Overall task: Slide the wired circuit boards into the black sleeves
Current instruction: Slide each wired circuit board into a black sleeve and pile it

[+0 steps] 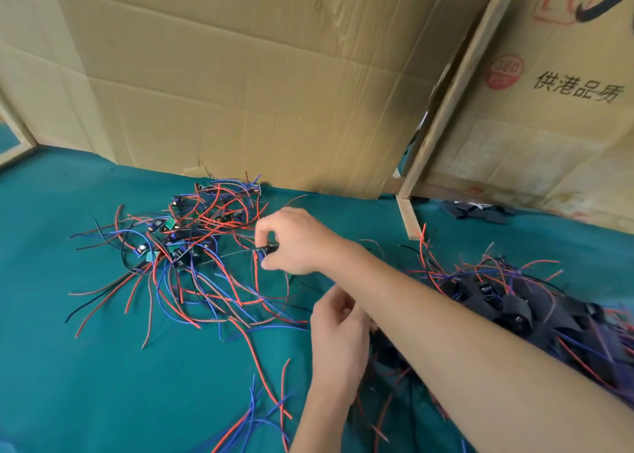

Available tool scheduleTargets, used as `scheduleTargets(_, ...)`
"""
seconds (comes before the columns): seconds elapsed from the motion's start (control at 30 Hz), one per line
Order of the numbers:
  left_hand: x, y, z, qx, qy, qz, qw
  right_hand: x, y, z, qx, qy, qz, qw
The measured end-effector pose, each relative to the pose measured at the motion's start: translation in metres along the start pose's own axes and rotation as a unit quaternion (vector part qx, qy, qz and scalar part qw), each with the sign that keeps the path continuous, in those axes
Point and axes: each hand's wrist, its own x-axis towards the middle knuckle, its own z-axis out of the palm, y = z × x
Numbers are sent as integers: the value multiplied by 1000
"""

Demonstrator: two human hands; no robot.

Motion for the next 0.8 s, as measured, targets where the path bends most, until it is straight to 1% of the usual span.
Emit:
scheduleTargets(0.1,-3,5,1,4,4,-1,1000,-17,15,-26,-16,15,10,1000)
scheduleTargets(0.2,-6,9,4,-4,1,-3,1000,-33,25,-50,2,41,27,999)
scheduleTargets(0.3,-6,13,6,-14,1,-8,1000,-44,29,-62,26,82,23,996)
scheduleTargets(0.37,-5,16,4,-19,6,-11,1000,-46,29,-62,33,94,13,995)
scheduleTargets(0.5,-7,20,-1,-31,15,-10,999,-44,25,-56,47,101,-11,994)
scheduleTargets(0.63,-4,21,-7,-43,22,-9,999,-44,20,-57,32,92,-24,995)
scheduleTargets(0.7,-2,21,-8,-50,19,-5,999,-49,20,-63,34,103,-27,994)
scheduleTargets(0.73,-1,20,-8,-54,14,-2,998,-52,22,-67,63,108,-16,992)
scheduleTargets(0.77,-1,20,-8,-61,11,0,998,-57,26,-72,126,101,8,987)
scheduleTargets(0.8,-1,21,-8,-73,13,1,997,-63,32,-77,212,76,39,973)
